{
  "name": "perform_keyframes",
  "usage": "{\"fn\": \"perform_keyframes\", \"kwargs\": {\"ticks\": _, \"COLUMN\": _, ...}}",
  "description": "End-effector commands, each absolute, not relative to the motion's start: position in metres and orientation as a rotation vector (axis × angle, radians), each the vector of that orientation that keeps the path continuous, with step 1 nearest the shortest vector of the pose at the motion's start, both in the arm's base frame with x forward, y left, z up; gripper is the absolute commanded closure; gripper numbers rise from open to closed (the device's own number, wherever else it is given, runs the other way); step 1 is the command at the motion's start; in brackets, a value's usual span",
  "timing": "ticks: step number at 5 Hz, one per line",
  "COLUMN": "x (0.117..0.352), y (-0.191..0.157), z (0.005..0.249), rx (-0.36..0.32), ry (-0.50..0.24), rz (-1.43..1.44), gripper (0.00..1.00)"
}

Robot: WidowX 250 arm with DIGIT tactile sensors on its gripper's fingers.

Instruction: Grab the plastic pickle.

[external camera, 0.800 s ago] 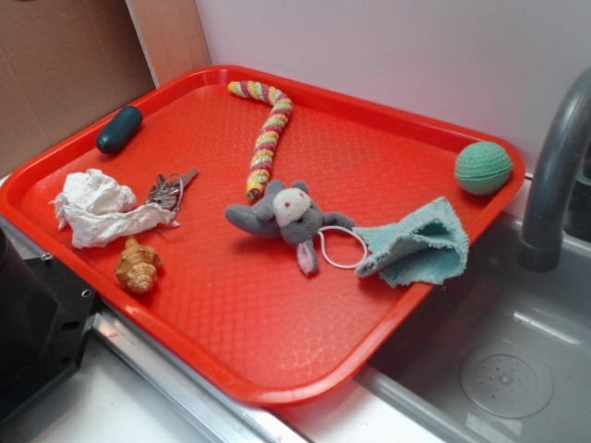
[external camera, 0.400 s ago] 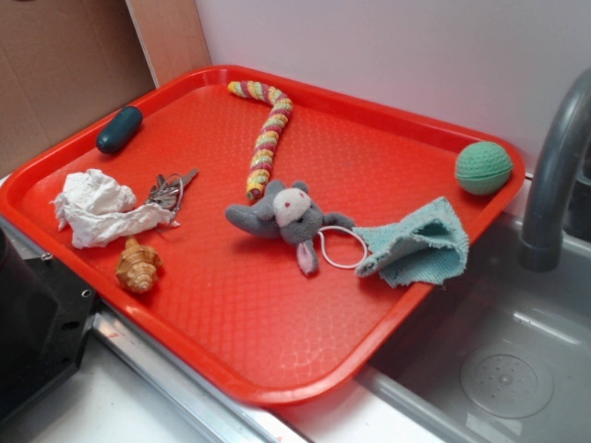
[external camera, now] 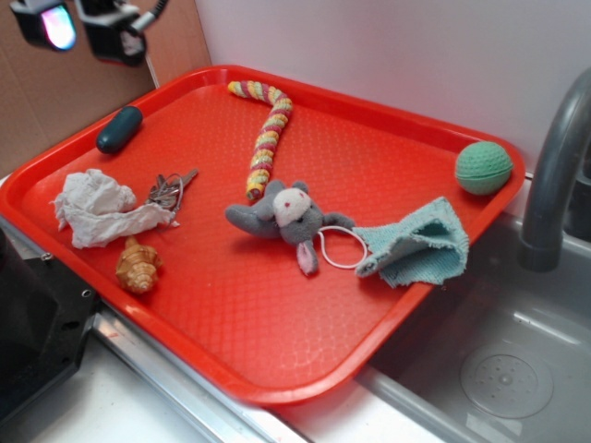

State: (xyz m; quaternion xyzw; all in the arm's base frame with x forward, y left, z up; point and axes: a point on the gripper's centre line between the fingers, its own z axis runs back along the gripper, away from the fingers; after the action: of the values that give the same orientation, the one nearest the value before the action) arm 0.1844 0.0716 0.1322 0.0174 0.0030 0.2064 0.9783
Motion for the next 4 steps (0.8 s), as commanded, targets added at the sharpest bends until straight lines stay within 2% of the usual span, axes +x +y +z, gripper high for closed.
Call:
{"fn": "perform_keyframes", "kwargs": {"ticks": 1, "x": 0.191, "y": 0.144, "z": 0.097, "rx": 0.032, "ry": -0.103, "rz": 0.438, "gripper": 0.0}}
{"fn": "perform_keyframes", "kwargs": {"ticks": 2, "x": 0.196, "y": 0.149, "z": 0.071, "rx": 0.052, "ry": -0.046, "rz": 0.3, "gripper": 0.0}}
{"fn": "perform_keyframes", "kwargs": {"ticks": 3, "x": 0.19, "y": 0.159, "z": 0.049, "rx": 0.078, "ry": -0.003, "rz": 0.371, "gripper": 0.0}}
{"fn": "perform_keyframes", "kwargs": {"ticks": 4, "x": 0.198, "y": 0.161, "z": 0.036, "rx": 0.079, "ry": -0.026, "rz": 0.5, "gripper": 0.0}}
